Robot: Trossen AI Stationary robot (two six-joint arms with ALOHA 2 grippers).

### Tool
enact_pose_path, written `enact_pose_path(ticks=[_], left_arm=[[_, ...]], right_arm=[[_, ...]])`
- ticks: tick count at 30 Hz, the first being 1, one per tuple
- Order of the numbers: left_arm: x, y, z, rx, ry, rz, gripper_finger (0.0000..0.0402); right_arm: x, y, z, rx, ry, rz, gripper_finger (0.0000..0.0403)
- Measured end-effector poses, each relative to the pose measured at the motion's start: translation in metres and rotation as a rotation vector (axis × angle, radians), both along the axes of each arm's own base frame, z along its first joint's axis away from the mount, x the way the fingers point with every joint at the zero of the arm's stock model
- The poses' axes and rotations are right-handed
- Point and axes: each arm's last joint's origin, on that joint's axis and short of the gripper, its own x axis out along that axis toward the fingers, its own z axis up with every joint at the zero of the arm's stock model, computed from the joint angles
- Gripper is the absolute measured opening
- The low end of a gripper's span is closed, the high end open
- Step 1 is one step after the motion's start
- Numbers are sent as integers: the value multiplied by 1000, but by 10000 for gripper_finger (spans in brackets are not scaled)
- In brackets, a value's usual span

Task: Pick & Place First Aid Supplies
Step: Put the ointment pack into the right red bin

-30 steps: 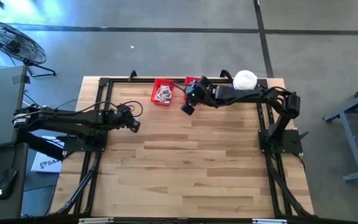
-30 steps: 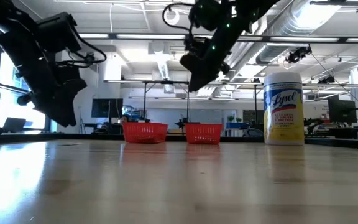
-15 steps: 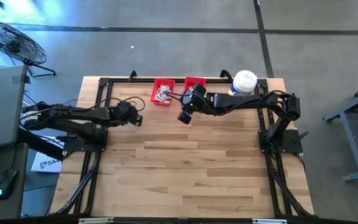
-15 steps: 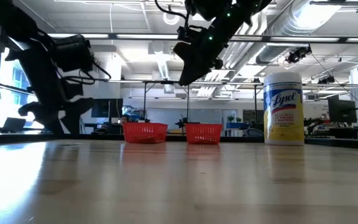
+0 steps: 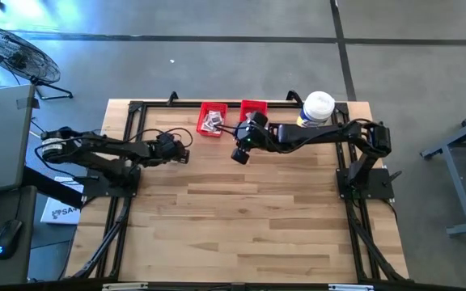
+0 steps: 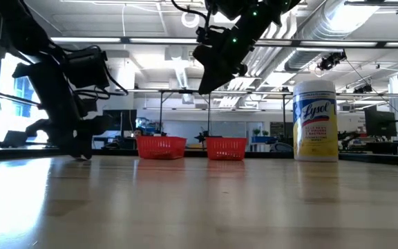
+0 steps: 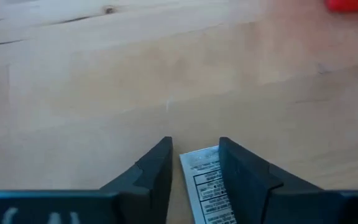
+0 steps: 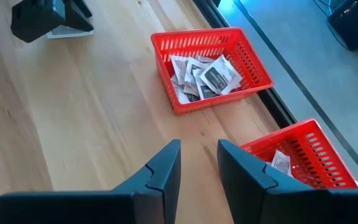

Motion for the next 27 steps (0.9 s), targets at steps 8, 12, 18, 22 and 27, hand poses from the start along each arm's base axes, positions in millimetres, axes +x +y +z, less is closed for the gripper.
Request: enact_pose_path(ticks=[8, 12, 18, 22, 27], left_arm=[[2, -11, 0, 22, -18, 9, 48], [2, -11, 0, 28, -13, 9, 11], [2, -11, 0, 51, 0, -3, 3], [0, -11, 6, 64, -17, -35, 1], [5, -12, 26, 86, -153, -155, 1]], right_arm=[[0, 0, 0, -16, 6, -2, 99], [0, 0, 0, -12, 5, 2, 99], [0, 1, 0, 10, 1, 27, 99], [1, 3, -1, 44, -4, 66, 99], [7, 19, 1, 39, -2, 253, 99]])
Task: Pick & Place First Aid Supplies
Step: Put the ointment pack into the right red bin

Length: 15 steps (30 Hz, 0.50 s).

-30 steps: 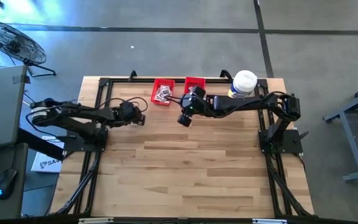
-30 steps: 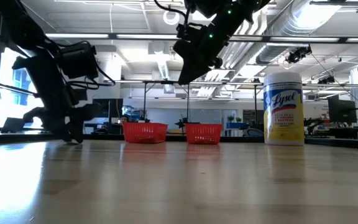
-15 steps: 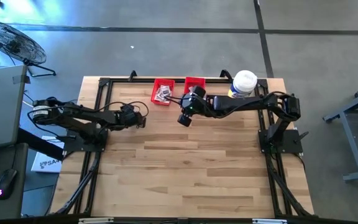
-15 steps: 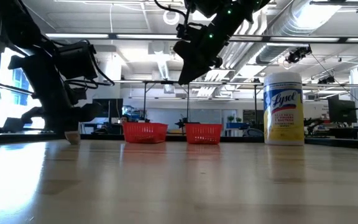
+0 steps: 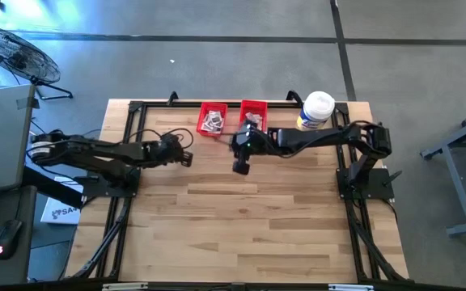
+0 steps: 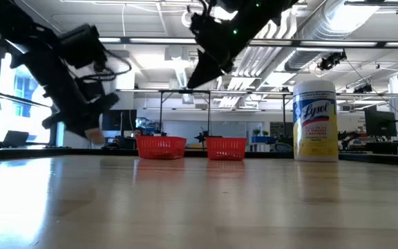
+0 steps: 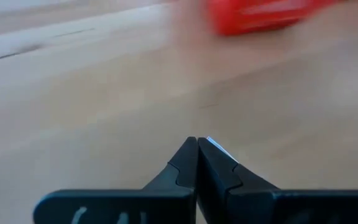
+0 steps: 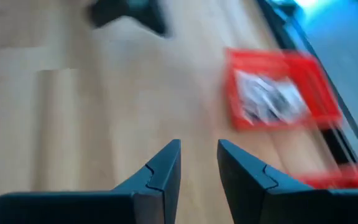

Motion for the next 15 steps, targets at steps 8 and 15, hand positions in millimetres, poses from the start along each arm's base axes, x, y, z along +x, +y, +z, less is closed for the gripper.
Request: enact_pose_path(ticks=[8, 15], left_arm=[[22, -5, 29, -29, -317, -369, 1], [33, -14, 38, -21, -441, -498, 1]], right_arm=[[37, 61, -24, -194, -119, 501, 99], [51, 79, -41, -489, -108, 415, 99]])
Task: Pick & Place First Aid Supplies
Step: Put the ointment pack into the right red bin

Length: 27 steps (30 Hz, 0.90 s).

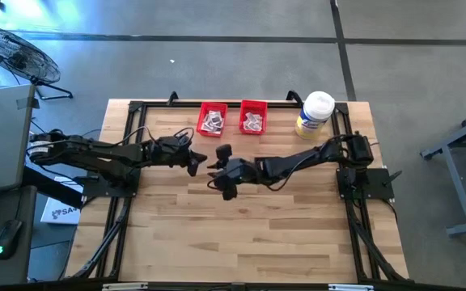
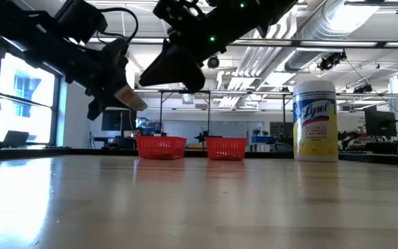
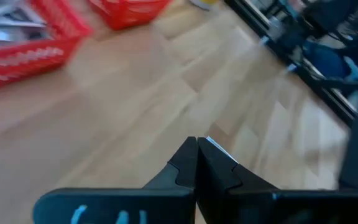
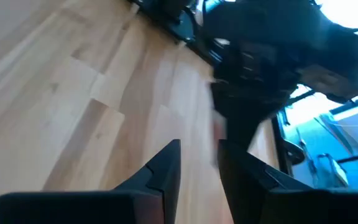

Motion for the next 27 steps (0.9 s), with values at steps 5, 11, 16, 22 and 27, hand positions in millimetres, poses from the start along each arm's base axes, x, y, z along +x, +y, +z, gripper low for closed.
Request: enact_pose_path(ticks=[5, 11, 16, 22, 27], left_arm=[[7, -9, 4, 13, -71, -43, 1], [13, -11, 2, 15, -99, -32, 1], [17, -11, 1, 5, -126, -34, 1], [19, -11, 2, -2, -150, -47, 1], [20, -11, 5, 0, -183, -53, 1]], right_arm=[[2, -7, 2, 24, -31, 25, 99], [3, -16, 2, 72, -32, 77, 99], [3, -20, 2, 86, -28, 63, 99], [2, -21, 0, 82, -15, 48, 96], [2, -24, 0, 78, -18, 15, 60]])
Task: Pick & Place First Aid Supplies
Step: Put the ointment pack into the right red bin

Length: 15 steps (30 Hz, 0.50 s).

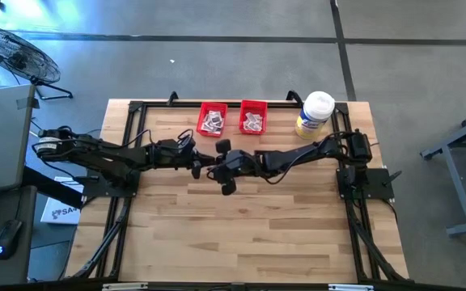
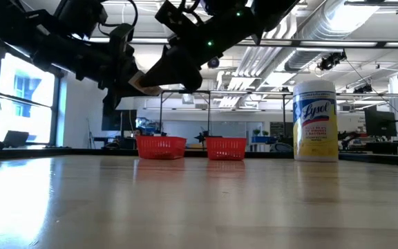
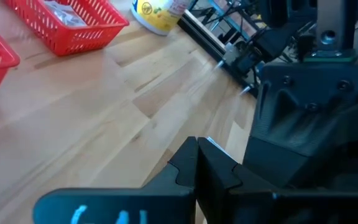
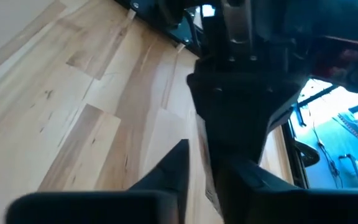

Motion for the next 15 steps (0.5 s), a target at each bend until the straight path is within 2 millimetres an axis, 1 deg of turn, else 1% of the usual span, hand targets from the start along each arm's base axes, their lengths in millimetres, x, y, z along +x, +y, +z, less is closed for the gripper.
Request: enact_pose_path(ticks=[3, 5, 8, 10, 12, 15], left_arm=[[0, 0, 0, 2, -1, 3, 1], [0, 0, 0, 3, -1, 8, 1], [0, 0, 0, 17, 3, 3, 1], [0, 1, 0, 29, 9, 11, 8], [0, 1, 0, 39, 12, 13, 24], [-1, 2, 0, 64, 22, 13, 60]], right_arm=[[0, -2, 1, 20, -9, -33, 19], [0, -3, 1, 32, -12, -44, 6], [0, -3, 1, 42, -18, -52, 11], [0, -3, 1, 62, -22, -64, 7], [0, -3, 1, 90, -26, -78, 3], [0, -5, 1, 147, -36, -108, 6]])
